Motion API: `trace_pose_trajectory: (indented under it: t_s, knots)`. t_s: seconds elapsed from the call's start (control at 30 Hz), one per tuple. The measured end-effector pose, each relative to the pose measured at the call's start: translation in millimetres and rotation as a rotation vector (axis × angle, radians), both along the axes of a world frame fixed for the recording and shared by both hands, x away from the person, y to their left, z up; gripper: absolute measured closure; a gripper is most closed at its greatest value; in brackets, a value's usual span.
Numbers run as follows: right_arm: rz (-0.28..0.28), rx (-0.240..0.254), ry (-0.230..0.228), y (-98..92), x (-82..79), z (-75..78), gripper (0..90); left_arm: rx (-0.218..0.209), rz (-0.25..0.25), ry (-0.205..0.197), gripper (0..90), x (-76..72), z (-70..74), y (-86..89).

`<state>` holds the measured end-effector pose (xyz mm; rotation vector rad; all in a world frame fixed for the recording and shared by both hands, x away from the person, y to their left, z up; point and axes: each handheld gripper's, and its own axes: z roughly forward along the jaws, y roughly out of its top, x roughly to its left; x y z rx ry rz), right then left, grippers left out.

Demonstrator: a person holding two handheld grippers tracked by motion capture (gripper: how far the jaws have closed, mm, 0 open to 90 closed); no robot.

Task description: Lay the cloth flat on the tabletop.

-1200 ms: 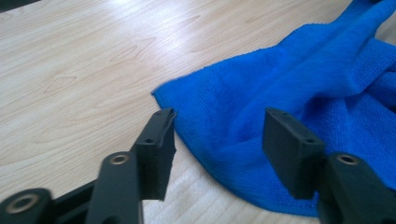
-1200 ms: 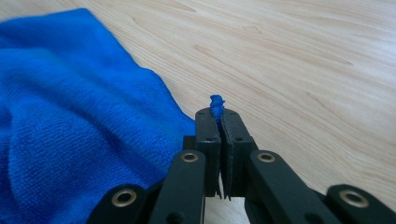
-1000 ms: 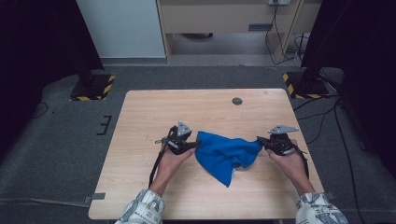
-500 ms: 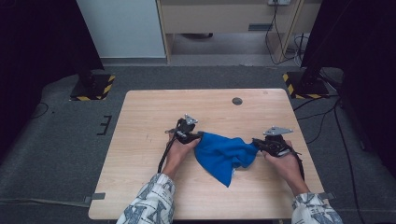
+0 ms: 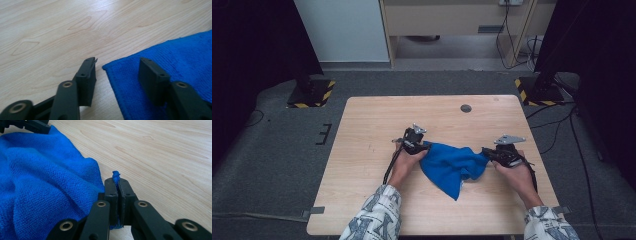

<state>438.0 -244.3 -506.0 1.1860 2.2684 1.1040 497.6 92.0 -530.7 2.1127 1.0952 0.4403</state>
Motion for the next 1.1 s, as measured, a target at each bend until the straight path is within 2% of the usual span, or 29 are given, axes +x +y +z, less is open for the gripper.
trace_pose_trajectory:
  t_s: [0.13, 0.23, 0.3, 0.4, 0.47, 0.67, 0.7, 0.9, 0.93, 1.03, 1.1]
  knots:
    - [-0.004, 0.008, -0.004, 0.1, 0.2, 0.7, 87.4, -0.024, -0.037, -0.013, 67.9, -5.3, -1.4, -2.3]
    - [-0.006, 0.021, -0.005, 1.9, -0.6, 1.9, 87.4, -0.036, -0.064, 0.001, 82.0, -8.0, -1.0, -3.8]
    - [-0.003, 0.026, -0.015, 3.1, -0.5, 3.0, 87.4, -0.036, -0.062, -0.002, 86.4, -9.4, -1.1, -4.6]
    - [-0.001, 0.032, -0.021, 5.0, -0.7, 5.1, 87.5, -0.040, -0.050, -0.009, 87.9, -10.8, -0.5, -4.7]
    - [0.000, 0.036, -0.025, 5.2, -0.6, 6.4, 87.5, -0.054, -0.034, -0.036, 88.0, -12.7, 1.9, -2.1]
    - [-0.018, 0.075, -0.045, 4.6, -0.3, 11.4, 87.6, -0.086, -0.019, -0.071, 88.1, -16.8, 16.5, 6.9]
    - [-0.022, 0.082, -0.057, 4.8, -0.3, 15.6, 87.6, -0.087, -0.024, -0.094, 88.1, -20.0, 25.8, 11.2]
    - [-0.017, 0.088, -0.090, 4.0, -3.6, 27.5, 87.7, -0.120, -0.018, -0.117, 88.2, -28.4, 42.8, 22.8]
    - [-0.019, 0.100, -0.106, 1.8, -5.7, 33.6, 87.7, -0.122, -0.022, -0.133, 88.2, -34.2, 50.0, 28.1]
    - [-0.019, 0.111, -0.106, 0.0, -6.5, 38.8, 87.7, -0.127, -0.024, -0.154, 88.3, -40.4, 60.1, 33.7]
    - [-0.020, 0.124, -0.110, 0.3, -6.7, 43.3, 87.7, -0.147, -0.024, -0.168, 88.3, -44.4, 68.5, 38.2]
